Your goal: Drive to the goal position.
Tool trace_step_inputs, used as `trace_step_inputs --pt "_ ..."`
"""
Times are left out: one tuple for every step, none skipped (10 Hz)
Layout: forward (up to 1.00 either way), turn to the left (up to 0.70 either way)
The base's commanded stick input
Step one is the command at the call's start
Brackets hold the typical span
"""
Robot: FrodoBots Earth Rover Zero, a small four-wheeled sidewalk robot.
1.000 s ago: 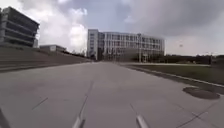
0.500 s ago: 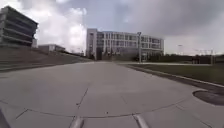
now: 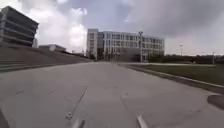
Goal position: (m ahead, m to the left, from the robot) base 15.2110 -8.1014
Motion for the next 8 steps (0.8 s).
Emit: trace_step_inputs --pt "0.70 0.00" --pt "0.70 0.00" --pt "0.70 0.00" --pt "0.70 0.00" --pt "0.70 0.00" --pt "0.70 0.00" --pt "0.70 0.00" --pt "0.70 0.00"
